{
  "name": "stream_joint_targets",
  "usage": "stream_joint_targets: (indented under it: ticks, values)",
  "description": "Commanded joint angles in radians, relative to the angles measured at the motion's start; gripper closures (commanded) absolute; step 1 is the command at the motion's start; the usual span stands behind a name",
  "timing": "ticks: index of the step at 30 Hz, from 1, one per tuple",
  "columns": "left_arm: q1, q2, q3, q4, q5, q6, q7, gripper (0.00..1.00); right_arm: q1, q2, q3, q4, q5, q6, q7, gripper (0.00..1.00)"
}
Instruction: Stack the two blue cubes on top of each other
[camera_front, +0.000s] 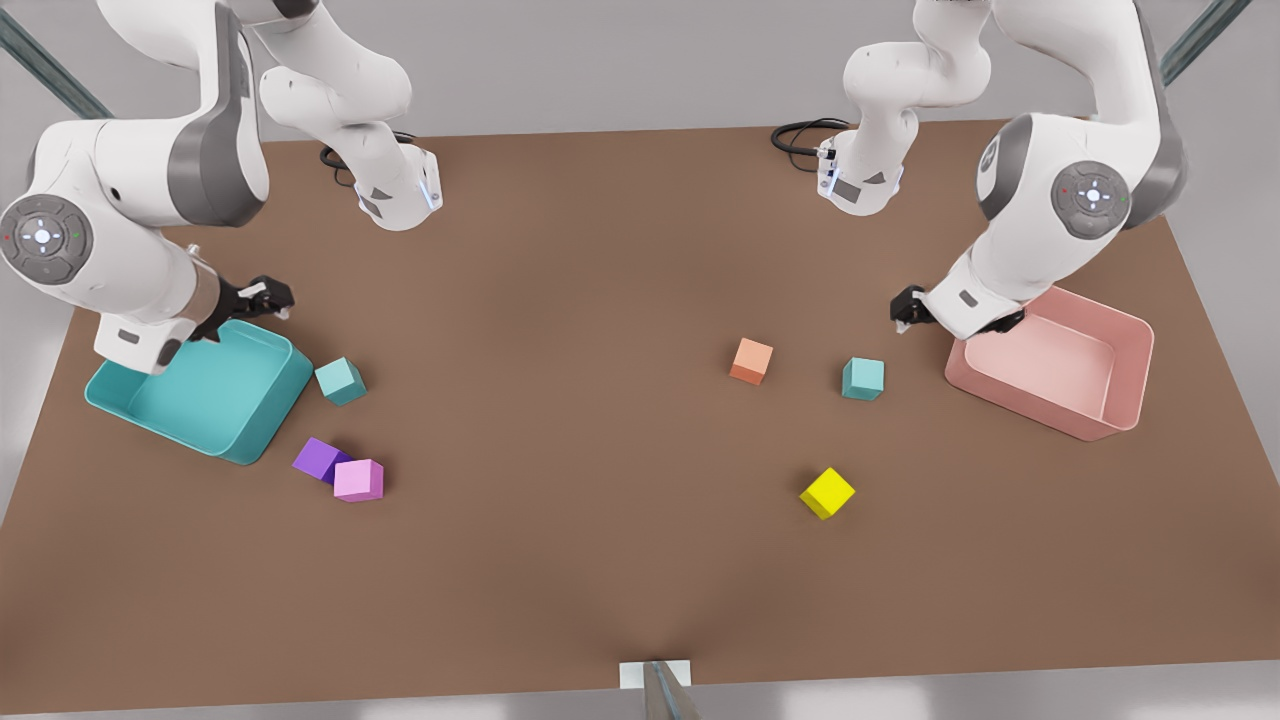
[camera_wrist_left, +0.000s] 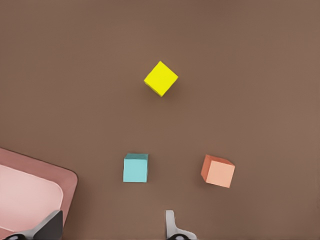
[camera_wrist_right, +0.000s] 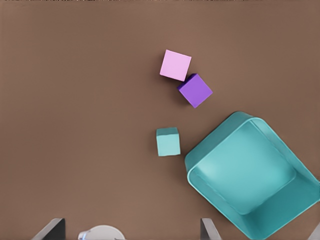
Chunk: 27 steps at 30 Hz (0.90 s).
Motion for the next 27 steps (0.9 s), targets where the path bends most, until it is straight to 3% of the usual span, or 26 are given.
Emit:
stream_joint_targets:
  ticks: [1, 5, 8, 11, 12, 13, 16, 21, 22, 24, 25, 26, 27]
  values:
    - [0.134, 0.023, -0.001, 0.000, 0.003, 0.027, -0.023, 0.00, 0.000, 0.000, 0.000, 0.000, 0.001, 0.028, -0.119, 0.00]
    - [0.137, 0.022, -0.001, 0.000, 0.004, 0.027, -0.023, 0.00, 0.001, 0.022, 0.004, -0.020, -0.001, 0.032, -0.119, 0.00]
    - [0.137, 0.023, -0.001, 0.000, 0.004, 0.027, -0.023, 0.00, 0.001, -0.110, 0.003, -0.400, -0.002, 0.347, -0.119, 0.00]
    - [0.131, 0.069, -0.001, 0.058, 0.001, 0.023, -0.025, 0.00, 0.001, -0.090, 0.004, -0.523, -0.002, 0.548, -0.106, 0.00]
    - [0.121, 0.098, -0.006, 0.126, 0.009, -0.110, -0.025, 0.00, 0.001, -0.079, 0.004, -0.529, -0.002, 0.574, -0.105, 0.00]
    - [0.111, 0.161, -0.009, 0.304, 0.010, -0.321, -0.022, 0.00, 0.000, -0.052, 0.001, -0.528, -0.002, 0.609, -0.106, 0.00]
    - [0.108, 0.161, -0.009, 0.244, 0.032, -0.131, -0.023, 0.00, -0.005, -0.026, 0.001, -0.604, -0.002, 0.756, -0.106, 0.00]
    - [0.112, 0.169, -0.006, 0.251, 0.148, -0.132, -0.025, 0.00, -0.040, 0.002, 0.001, -0.683, 0.004, 0.891, -0.106, 0.00]
    - [0.068, 0.169, 0.058, 0.251, 0.155, -0.136, -0.023, 0.00, -0.045, 0.004, 0.001, -0.693, 0.011, 0.905, -0.106, 0.00]
    - [-0.304, 0.175, 0.462, 0.251, 0.103, -0.136, -0.020, 0.00, -0.071, 0.004, 0.001, -0.729, 0.031, 0.937, -0.117, 0.00]
    - [-0.197, 0.161, 0.349, 0.251, 0.084, -0.158, -0.007, 0.00, -0.077, 0.007, 0.001, -0.741, 0.030, 0.948, -0.126, 0.00]
    - [0.001, 0.163, 0.126, 0.251, 0.095, -0.159, -0.010, 0.00, -0.083, 0.017, 0.001, -0.741, 0.030, 0.951, -0.151, 0.00]
    - [-0.001, 0.169, 0.123, 0.251, 0.096, -0.157, -0.011, 0.00, -0.089, 0.017, 0.001, -0.767, 0.030, 0.986, -0.163, 0.00]
